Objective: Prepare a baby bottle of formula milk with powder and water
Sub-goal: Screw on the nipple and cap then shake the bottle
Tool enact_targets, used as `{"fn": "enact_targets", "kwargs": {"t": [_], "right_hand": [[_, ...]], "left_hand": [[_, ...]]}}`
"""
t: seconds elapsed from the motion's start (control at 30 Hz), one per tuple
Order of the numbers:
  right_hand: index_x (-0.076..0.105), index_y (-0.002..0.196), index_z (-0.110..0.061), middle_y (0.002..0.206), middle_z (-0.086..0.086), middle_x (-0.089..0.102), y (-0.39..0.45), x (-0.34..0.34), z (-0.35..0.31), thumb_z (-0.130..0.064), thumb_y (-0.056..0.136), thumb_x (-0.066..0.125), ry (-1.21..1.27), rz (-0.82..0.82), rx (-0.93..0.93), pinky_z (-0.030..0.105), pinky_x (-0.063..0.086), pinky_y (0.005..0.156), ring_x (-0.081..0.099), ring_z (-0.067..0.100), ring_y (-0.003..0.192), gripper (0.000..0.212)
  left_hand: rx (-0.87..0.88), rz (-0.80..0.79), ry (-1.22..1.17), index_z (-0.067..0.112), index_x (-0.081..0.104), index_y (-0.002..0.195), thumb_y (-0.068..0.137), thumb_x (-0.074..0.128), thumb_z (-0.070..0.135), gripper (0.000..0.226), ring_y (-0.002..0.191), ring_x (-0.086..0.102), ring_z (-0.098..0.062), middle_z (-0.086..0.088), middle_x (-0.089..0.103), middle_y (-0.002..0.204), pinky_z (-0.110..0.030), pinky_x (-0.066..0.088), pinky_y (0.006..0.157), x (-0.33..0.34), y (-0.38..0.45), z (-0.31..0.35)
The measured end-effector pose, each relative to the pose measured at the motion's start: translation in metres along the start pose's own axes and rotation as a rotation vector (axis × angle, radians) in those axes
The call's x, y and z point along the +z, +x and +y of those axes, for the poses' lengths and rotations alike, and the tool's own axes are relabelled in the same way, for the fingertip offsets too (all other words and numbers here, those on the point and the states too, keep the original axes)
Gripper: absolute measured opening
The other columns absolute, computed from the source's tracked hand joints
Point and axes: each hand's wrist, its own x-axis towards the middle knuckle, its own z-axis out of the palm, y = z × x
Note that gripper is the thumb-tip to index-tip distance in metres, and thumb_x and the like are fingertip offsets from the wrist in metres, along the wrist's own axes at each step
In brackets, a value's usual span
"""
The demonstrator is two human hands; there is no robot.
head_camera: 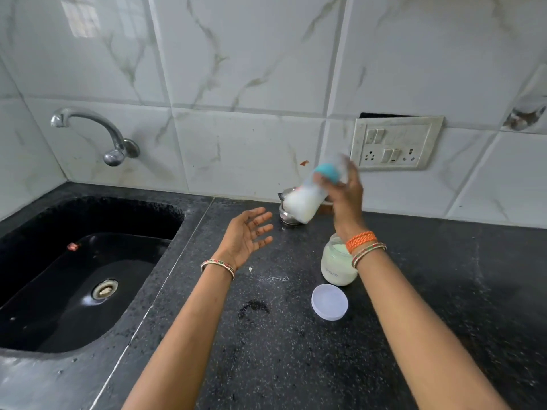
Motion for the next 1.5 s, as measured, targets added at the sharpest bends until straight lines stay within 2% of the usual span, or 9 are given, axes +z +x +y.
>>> {"fn": "enact_targets", "kwargs": {"t": [0.07,0.2,0.33,0.43,0.57,0.83,0.93,1.3,1.5], "right_hand": [[0.035,0.133,-0.032,0.12,0.003,0.056,0.008,-0.005,0.002,-0.02,0.082,0.072,0.229,0.22,0.029,0.036,0.056,0.058,0.064,0.025,0.098,0.064],[0.044,0.131,-0.026,0.113,0.007,0.062,0.004,0.002,-0.009,-0.016,0.072,0.078,0.036,-0.136,0.048,0.03,0.055,0.059,0.067,0.019,0.089,0.068],[0.035,0.136,-0.029,0.113,-0.002,0.056,0.007,0.005,-0.013,-0.013,0.078,0.076,0.082,0.016,-0.102,0.035,0.059,0.062,0.064,0.014,0.092,0.073],[0.042,0.134,-0.029,0.126,-0.004,0.05,0.006,0.009,-0.016,-0.015,0.071,0.082,-0.237,-0.382,-0.174,0.027,0.058,0.071,0.058,0.019,0.102,0.076],[0.04,0.129,-0.035,0.122,0.001,0.051,0.013,0.011,-0.022,-0.012,0.075,0.079,-0.035,-0.12,-0.223,0.039,0.06,0.071,0.06,0.017,0.101,0.07],[0.042,0.125,-0.039,0.123,-0.003,0.05,0.007,0.017,-0.033,-0.014,0.073,0.08,-0.053,-0.245,-0.21,0.044,0.059,0.074,0.059,0.02,0.104,0.069],[0.049,0.126,-0.037,0.121,-0.01,0.052,0.009,0.016,-0.032,-0.02,0.067,0.085,-0.251,-0.555,-0.16,0.033,0.059,0.068,0.06,0.02,0.103,0.071],[0.041,0.126,-0.028,0.105,-0.003,0.062,0.003,0.022,-0.021,-0.019,0.08,0.075,0.429,0.117,0.037,0.035,0.057,0.059,0.066,0.017,0.09,0.058],[0.051,0.121,-0.036,0.116,0.014,0.061,0.001,0.018,-0.039,-0.019,0.069,0.077,0.055,-0.373,-0.03,0.039,0.058,0.066,0.065,0.027,0.096,0.06]], "left_hand": [[0.004,-0.01,-0.017,0.015,0.062,0.106,0.093,0.046,0.023,0.023,0.079,0.065,-0.016,0.0,0.07,0.099,-0.035,0.054,0.071,-0.002,0.0,0.0],[-0.01,-0.034,0.014,0.016,0.063,0.105,0.093,0.046,0.024,0.022,0.079,0.064,-0.016,0.001,0.069,0.101,-0.035,0.054,0.071,-0.005,0.004,0.001],[0.008,-0.042,-0.026,0.015,0.063,0.104,0.093,0.046,0.023,0.022,0.075,0.065,-0.015,0.002,0.071,0.093,-0.035,0.053,0.071,-0.002,0.007,0.002],[-0.004,-0.091,0.016,0.013,0.061,0.106,0.092,0.046,0.024,0.023,0.075,0.064,-0.017,-0.001,0.069,0.091,-0.034,0.054,0.067,0.004,0.006,0.002],[0.002,-0.082,-0.029,0.013,0.063,0.104,0.092,0.047,0.023,0.023,0.075,0.064,-0.017,0.001,0.07,0.091,-0.035,0.053,0.068,0.006,0.007,0.002],[0.0,-0.081,-0.028,0.013,0.063,0.101,0.092,0.046,0.022,0.021,0.071,0.063,-0.017,-0.001,0.069,0.088,-0.034,0.054,0.065,0.007,0.008,-0.002],[-0.024,-0.102,0.037,0.013,0.064,0.098,0.093,0.045,0.023,0.022,0.073,0.062,-0.018,-0.003,0.067,0.085,-0.034,0.053,0.065,0.012,0.007,-0.003],[-0.015,-0.112,-0.045,0.014,0.062,0.103,0.093,0.043,0.023,0.023,0.074,0.063,-0.017,0.002,0.072,0.088,-0.035,0.053,0.067,0.012,0.004,-0.004],[-0.001,-0.139,-0.06,0.014,0.061,0.096,0.092,0.043,0.022,0.02,0.068,0.063,-0.016,-0.003,0.064,0.085,-0.035,0.053,0.064,0.018,0.0,0.005]]}}
